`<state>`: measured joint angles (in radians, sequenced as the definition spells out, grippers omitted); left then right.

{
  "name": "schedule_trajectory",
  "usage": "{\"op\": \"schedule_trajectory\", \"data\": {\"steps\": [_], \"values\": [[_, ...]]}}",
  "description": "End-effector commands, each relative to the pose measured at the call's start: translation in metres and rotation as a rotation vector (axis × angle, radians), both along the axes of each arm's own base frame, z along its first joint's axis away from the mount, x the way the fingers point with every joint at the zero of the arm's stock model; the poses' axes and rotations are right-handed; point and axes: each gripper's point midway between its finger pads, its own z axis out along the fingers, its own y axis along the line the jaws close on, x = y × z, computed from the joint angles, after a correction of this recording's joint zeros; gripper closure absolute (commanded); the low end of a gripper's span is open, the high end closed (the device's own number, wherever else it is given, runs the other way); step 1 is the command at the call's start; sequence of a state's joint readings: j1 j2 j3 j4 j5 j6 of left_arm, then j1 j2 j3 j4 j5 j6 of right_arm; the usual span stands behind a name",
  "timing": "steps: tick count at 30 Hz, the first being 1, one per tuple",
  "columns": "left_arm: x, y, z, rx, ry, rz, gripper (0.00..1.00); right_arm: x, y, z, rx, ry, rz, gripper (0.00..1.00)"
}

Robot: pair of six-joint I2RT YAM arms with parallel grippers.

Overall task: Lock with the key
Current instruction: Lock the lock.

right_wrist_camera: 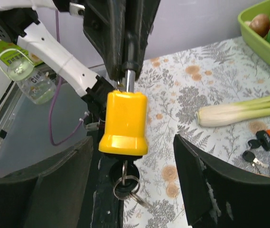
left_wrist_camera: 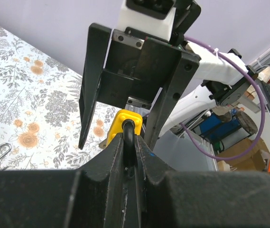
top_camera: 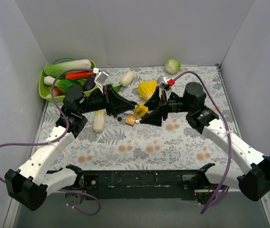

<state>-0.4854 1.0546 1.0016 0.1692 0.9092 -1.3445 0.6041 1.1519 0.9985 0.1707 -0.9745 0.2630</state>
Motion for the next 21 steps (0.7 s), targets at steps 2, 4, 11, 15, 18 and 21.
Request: {"op": "schedule_trajectory", "data": {"steps": [2,4,11,15,18,21], "values": [[-0.003,0.005,0.019,-0.074,-0.040,0.008,1.00,0.000,0.004,0.047,0.149,-0.058,-0.004,0.27],[-0.002,0.006,0.020,-0.079,-0.039,0.013,1.00,0.001,0.006,0.048,0.152,-0.051,-0.002,0.28],[0.002,0.008,0.024,-0.098,-0.046,0.035,1.00,0.006,0.016,0.040,0.135,0.005,-0.002,0.26],[0.003,0.008,0.023,-0.101,-0.038,0.040,1.00,0.008,0.018,0.036,0.131,0.021,-0.014,0.28],[0.004,0.009,0.022,-0.101,-0.037,0.041,1.00,0.009,0.019,0.037,0.135,0.030,-0.016,0.39],[0.005,0.009,0.019,-0.099,-0.033,0.048,1.00,0.010,0.020,0.041,0.141,0.023,-0.012,0.66]]}}
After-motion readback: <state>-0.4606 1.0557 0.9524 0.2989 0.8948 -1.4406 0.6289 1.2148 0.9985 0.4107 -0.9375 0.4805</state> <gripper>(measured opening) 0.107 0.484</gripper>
